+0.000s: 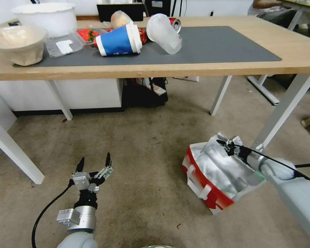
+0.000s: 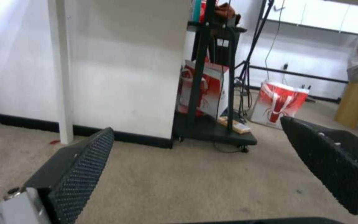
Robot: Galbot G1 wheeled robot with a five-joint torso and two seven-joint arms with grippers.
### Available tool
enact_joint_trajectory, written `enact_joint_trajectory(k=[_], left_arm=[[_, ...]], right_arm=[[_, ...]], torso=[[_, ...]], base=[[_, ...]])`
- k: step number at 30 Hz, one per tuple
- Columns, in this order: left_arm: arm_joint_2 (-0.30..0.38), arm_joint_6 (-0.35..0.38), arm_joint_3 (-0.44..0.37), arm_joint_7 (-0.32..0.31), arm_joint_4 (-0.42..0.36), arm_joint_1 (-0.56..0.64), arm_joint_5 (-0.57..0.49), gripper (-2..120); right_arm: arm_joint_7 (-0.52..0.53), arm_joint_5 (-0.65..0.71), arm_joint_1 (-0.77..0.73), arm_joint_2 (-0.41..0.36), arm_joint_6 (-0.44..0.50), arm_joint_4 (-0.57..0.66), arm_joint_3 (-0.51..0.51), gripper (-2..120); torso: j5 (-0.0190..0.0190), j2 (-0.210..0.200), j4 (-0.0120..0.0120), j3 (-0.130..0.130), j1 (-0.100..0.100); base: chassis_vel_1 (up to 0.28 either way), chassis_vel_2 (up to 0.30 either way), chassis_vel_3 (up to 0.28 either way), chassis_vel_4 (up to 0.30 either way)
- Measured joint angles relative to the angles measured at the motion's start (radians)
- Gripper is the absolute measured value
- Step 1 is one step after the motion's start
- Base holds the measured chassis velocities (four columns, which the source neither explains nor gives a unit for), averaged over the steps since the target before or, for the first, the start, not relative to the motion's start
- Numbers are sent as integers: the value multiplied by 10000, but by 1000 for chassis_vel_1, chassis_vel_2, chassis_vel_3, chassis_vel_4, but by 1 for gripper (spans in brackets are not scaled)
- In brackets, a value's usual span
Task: Pick up the food delivery bag from the floor and place it on the table.
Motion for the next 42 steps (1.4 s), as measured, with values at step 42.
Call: enact_joint_trajectory(k=[42], left_arm=[[-139,146,-206,-224,-579,70,-116,100]], right_arm=[[-6213,4281,-912,536,-910,2300,825,0]], torso=[[1,0,3,1,1]], base=[[0,0,0,0]])
